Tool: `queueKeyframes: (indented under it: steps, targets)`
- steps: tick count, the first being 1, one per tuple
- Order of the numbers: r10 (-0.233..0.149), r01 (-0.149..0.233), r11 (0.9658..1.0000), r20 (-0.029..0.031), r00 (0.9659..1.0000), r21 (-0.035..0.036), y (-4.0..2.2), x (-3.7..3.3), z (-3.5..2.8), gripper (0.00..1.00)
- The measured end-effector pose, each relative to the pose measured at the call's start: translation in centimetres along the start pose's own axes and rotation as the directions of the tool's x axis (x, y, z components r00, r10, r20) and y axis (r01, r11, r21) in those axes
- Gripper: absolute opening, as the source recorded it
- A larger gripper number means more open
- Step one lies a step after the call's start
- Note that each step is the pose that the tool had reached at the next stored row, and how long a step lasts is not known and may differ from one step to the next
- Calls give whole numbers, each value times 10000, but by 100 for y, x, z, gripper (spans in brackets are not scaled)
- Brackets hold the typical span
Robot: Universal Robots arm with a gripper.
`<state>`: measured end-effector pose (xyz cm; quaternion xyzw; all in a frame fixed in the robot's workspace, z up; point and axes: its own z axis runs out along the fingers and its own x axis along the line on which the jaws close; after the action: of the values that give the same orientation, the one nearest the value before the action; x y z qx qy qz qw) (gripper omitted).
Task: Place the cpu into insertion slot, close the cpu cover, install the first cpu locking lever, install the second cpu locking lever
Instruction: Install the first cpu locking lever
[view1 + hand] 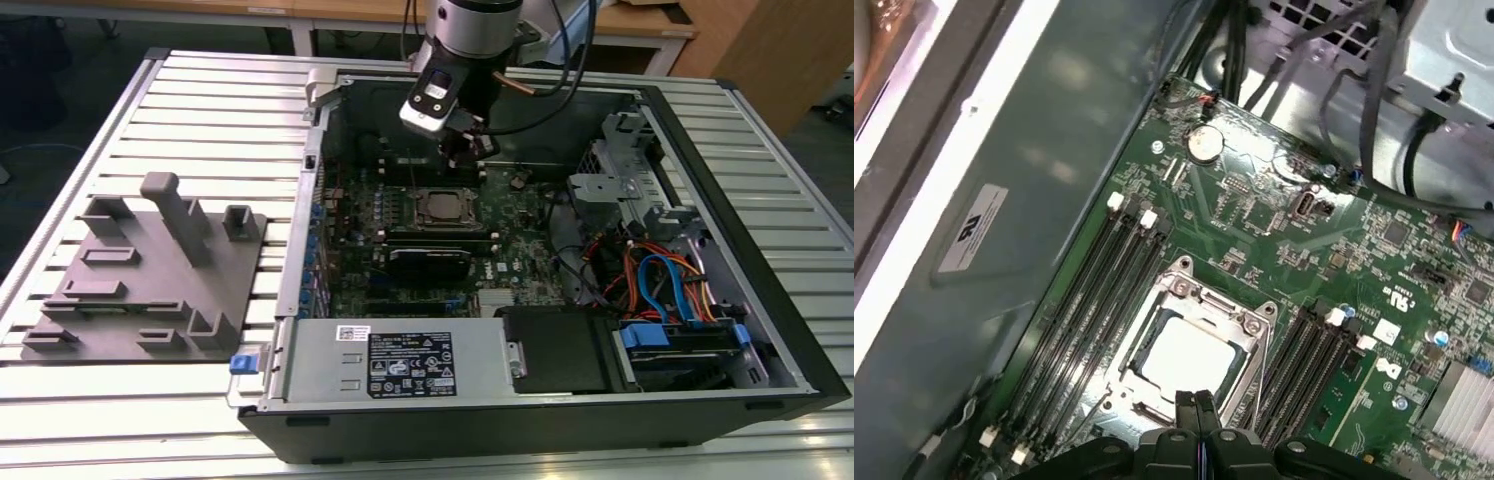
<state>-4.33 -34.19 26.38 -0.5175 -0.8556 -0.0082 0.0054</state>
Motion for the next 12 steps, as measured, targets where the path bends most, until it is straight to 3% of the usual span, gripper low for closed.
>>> queueKeyframes:
  steps: [12]
  targets:
    - [-731, 731, 9973, -7, 9973, 13, 0, 0, 0, 10]
